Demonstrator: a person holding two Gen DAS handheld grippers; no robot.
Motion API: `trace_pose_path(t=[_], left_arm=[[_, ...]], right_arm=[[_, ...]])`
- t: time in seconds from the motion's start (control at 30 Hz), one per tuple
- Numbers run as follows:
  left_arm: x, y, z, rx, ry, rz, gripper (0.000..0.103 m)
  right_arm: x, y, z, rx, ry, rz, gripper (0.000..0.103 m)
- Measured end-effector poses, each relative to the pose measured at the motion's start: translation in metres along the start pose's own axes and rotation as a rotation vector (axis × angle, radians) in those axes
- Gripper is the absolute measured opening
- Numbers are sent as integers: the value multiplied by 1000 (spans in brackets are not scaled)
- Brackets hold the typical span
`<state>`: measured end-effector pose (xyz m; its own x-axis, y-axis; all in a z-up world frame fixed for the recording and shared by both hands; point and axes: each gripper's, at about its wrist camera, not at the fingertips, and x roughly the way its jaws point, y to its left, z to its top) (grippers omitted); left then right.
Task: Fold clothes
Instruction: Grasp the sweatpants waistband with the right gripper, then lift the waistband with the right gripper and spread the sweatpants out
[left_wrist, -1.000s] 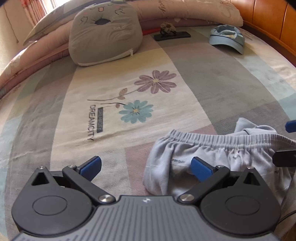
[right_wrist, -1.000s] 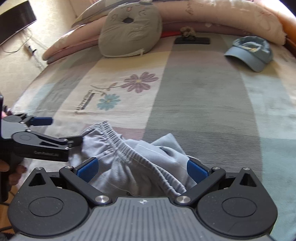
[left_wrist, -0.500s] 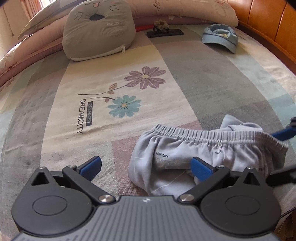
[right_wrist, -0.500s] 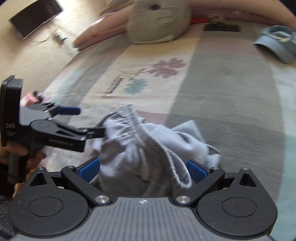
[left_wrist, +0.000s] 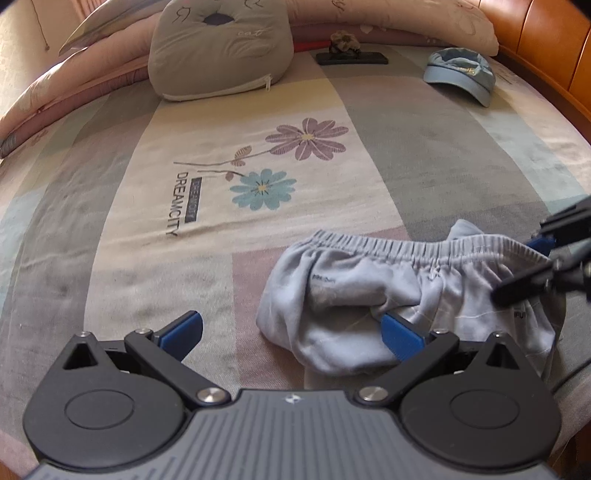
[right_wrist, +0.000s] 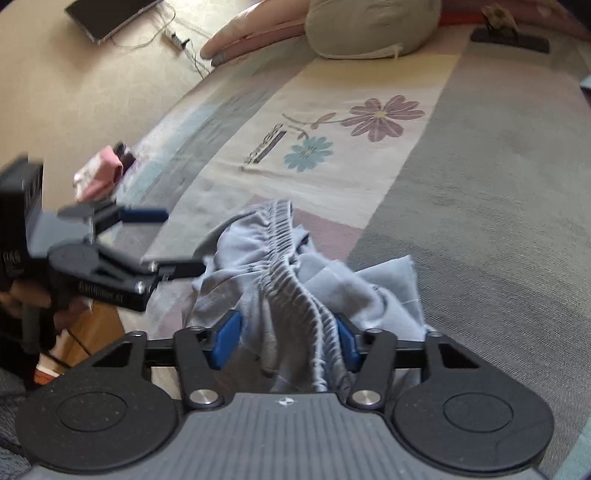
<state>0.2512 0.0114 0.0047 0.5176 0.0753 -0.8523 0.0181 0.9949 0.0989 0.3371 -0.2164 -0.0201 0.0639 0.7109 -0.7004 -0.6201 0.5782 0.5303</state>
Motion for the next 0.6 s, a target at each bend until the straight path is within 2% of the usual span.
trace_pose_path(t=[0.03, 0.17, 0.2, 0.3, 0.6], left_arm=[[0, -1, -1, -2, 3, 3, 102], [-1, -4, 0, -13, 0, 1, 102], [-2, -5, 1, -14, -5, -2, 102], [-5, -9, 6, -8, -22, -13, 102], [3, -46, 33, 88, -47, -42, 102]], right_arm=[[-2, 0, 0, -8, -2, 3, 48], [-9, 8, -1, -56, 0, -43, 19], [-12, 8, -2, -61, -2, -59, 16], [-24, 8, -5, -60, -21, -112, 13], [-85, -17, -20, 15, -98, -321, 12]])
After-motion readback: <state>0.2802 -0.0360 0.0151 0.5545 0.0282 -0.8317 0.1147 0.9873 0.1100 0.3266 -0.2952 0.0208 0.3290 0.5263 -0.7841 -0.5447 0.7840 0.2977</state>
